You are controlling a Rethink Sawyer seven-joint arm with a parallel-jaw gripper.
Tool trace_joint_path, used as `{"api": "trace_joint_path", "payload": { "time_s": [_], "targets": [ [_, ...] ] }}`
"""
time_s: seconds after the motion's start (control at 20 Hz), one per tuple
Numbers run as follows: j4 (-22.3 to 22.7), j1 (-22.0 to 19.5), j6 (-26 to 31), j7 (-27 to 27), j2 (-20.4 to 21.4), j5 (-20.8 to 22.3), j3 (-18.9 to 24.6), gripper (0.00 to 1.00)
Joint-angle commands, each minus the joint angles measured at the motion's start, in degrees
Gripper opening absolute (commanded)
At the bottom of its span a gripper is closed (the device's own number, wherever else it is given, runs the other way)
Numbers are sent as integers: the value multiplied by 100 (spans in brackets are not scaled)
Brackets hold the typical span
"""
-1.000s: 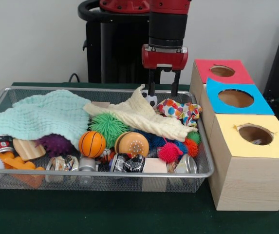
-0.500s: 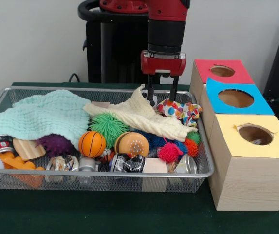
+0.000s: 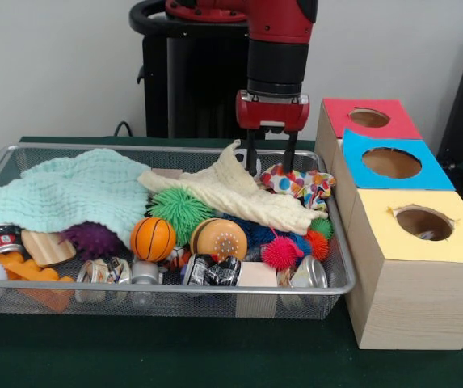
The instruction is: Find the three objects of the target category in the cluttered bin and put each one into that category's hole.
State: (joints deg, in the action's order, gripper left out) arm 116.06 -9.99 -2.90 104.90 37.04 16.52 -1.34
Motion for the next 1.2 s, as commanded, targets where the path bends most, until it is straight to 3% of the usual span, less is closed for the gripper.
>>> {"api": "trace_joint_path", "payload": {
  "time_s": [0.05, 0.75, 0.8, 1.0, 1.2],
  "targets": [
    [77, 99, -362, 1054, -208, -172, 42, 100],
    [14, 201, -382, 1100, -263, -230, 44, 100],
    [-16, 184, -448, 1063, -279, -175, 44, 0],
    [41, -52, -541, 1093, -271, -121, 222, 0],
    [109, -18, -498, 1130, -179, -169, 187, 0]
  ]
}}
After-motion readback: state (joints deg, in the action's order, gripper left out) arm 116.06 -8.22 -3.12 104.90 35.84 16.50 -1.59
